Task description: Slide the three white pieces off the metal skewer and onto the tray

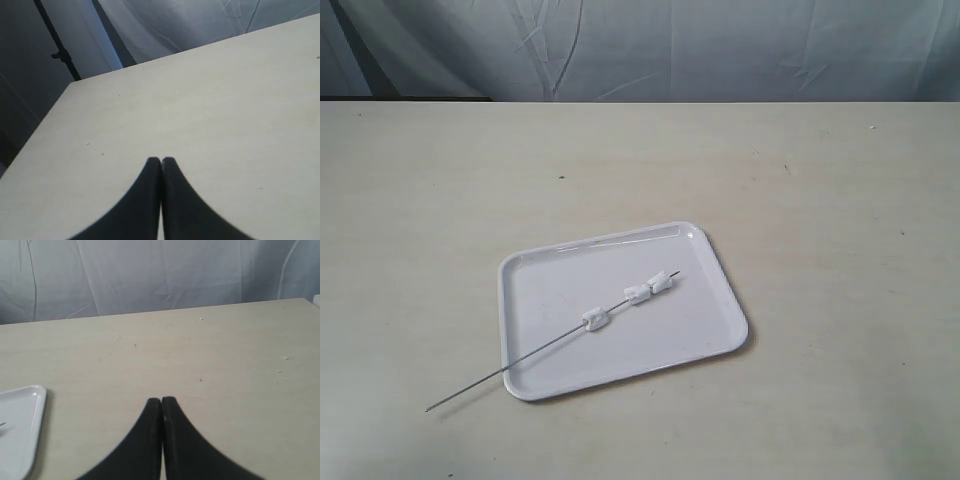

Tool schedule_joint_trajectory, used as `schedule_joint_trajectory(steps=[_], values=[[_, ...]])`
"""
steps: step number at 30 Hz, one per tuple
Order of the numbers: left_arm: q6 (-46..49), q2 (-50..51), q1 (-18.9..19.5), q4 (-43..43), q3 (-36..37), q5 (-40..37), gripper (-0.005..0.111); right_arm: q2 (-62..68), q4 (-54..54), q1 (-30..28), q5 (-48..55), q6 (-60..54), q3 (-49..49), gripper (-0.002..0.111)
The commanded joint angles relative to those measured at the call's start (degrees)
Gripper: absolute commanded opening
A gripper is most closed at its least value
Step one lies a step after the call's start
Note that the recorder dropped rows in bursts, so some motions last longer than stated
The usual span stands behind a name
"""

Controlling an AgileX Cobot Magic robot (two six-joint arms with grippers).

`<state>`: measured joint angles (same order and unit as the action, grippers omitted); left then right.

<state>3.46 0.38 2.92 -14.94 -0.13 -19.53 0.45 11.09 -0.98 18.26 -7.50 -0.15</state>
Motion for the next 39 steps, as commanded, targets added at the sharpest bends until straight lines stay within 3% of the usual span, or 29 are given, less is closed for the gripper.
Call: schedule_joint_trajectory(steps=[1, 5, 13, 15, 17, 19, 21, 23, 27, 31, 34, 39], values=[[0.17, -0.38, -0.41, -2.12, 0.13, 7.0, 0.0, -0.45, 0.07, -0.27, -0.4, 0.02, 0.15, -0.001], [0.17, -0.38, -0.41, -4.96, 0.13, 19.21, 0.0, -0.45, 0.07, -0.27, -0.4, 0.02, 0.15, -0.001], [0.17, -0.38, -0.41, -7.55, 0.13, 55.21, 0.0, -0.45, 0.07, -0.27, -0.4, 0.02, 0.15, -0.001], [-1.94, -0.38, -0.41, -7.95, 0.13, 64.8, 0.0, -0.45, 0.07, -0.27, -0.4, 0.02, 0.15, -0.001], [-5.64, -0.38, -0.41, -5.96, -0.4, 69.28, 0.0, -0.45, 0.07, -0.27, -0.4, 0.02, 0.15, -0.001], [-11.22, -0.38, -0.41, -3.88, -3.89, 61.03, 0.0, -0.45, 0.07, -0.27, -0.4, 0.02, 0.15, -0.001], [-15.31, -0.38, -0.41, -3.38, -9.98, 41.99, 0.0, -0.45, 0.07, -0.27, -0.4, 0.02, 0.15, -0.001], [-17.15, 0.37, -0.41, -3.22, -15.25, 28.49, 0.0, -0.45, 0.07, -0.27, -0.4, 0.02, 0.15, -0.001], [-18.3, 5.24, -0.41, 1.95, -23.84, 13.46, 0.0, -0.45, 0.07, -0.27, -0.4, 0.02, 0.15, -0.001], [-18.3, 13.77, -0.41, 7.79, -30.14, -8.3, 0.0, -0.45, 0.07, -0.27, -0.4, 0.02, 0.15, -0.001], [-14.17, 21.52, -0.41, 14.16, -31.38, -12.9, 0.0, -0.45, 0.07, -0.27, -0.4, 0.02, 0.15, -0.001], [-0.54, 26.61, -0.41, 33.12, -31.5, -11.62, 0.0, -0.45, 0.07, -0.27, -0.4, 0.02, 0.15, -0.001]])
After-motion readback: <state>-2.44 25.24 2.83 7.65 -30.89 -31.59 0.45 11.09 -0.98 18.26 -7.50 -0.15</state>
